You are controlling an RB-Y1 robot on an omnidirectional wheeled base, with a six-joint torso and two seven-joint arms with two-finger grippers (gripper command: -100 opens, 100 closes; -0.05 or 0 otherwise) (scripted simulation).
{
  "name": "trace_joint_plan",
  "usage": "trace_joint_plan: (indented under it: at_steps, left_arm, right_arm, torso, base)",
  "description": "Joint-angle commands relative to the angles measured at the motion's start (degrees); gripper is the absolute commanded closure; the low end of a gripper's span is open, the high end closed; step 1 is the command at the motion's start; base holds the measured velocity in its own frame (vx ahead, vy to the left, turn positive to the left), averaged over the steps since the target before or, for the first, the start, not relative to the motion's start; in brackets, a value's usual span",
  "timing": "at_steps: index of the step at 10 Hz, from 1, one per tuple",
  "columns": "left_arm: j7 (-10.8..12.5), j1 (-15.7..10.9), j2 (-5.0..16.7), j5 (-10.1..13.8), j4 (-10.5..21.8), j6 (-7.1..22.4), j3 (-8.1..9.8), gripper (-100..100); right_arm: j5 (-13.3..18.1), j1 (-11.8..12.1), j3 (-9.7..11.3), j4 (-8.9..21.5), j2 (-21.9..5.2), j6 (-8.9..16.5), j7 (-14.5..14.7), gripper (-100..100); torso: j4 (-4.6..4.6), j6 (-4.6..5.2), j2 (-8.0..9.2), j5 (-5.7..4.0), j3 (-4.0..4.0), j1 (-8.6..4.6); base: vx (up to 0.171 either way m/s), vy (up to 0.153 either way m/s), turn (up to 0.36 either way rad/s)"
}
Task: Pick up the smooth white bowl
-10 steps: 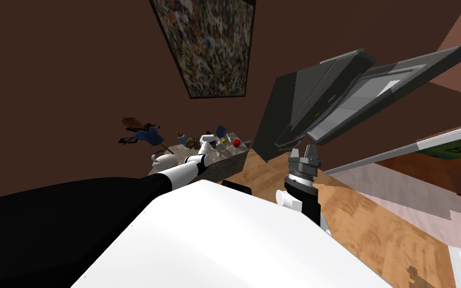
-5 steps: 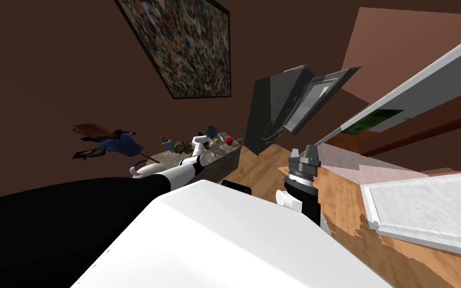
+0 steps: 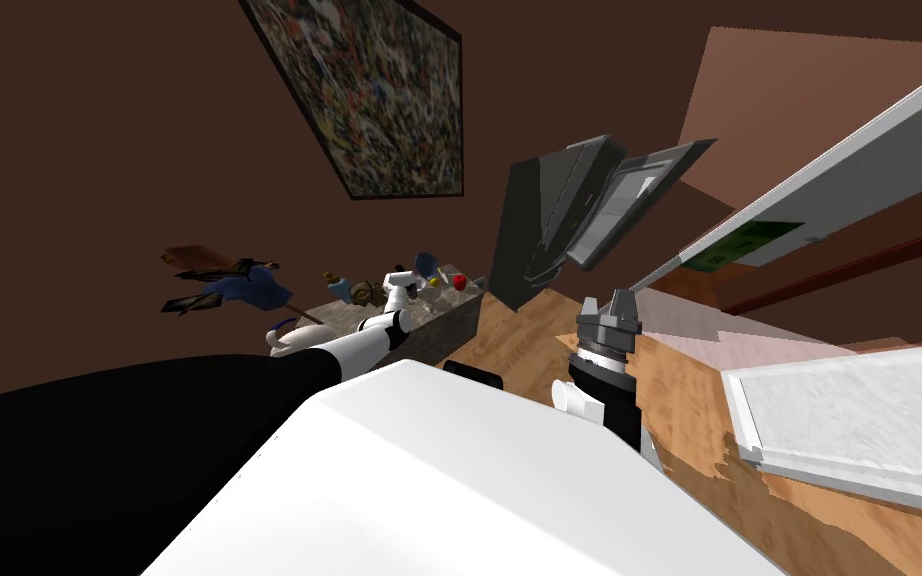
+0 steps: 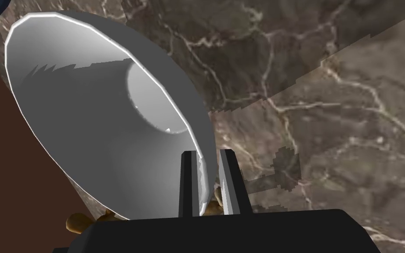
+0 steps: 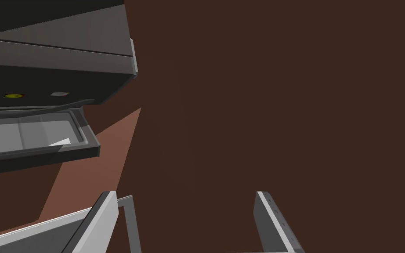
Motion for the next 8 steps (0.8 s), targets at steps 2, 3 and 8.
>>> trace_joint_plan:
  at_steps: [2, 3, 8]
  left_arm:
    - [0.0, 0.0, 0.0, 0.0, 0.0, 0.0, 0.0, 0]
    - [-0.9, -1.6, -1.8, 1.9, 0.8, -0.5, -2.74, 100]
    - [-2.7, -5.6, -4.2, 6.4, 5.0, -2.1, -9.08, 100]
  right_arm:
    - [0.0, 0.0, 0.0, 0.0, 0.0, 0.0, 0.0, 0]
    - [0.0, 0.0, 0.0, 0.0, 0.0, 0.0, 0.0, 0]
    - [0.0, 0.0, 0.0, 0.0, 0.0, 0.0, 0.0, 0]
  torso:
    - [0.01, -0.01, 0.0, -0.02, 0.01, -0.02]
    - [0.01, -0.01, 0.01, -0.02, 0.01, -0.03]
    - [-0.01, -0.06, -0.18, -0.03, -0.09, -0.07]
  base:
    - [0.0, 0.0, 0.0]
    - [0.091, -0.017, 0.386]
    - [0.088, -0.039, 0.327]
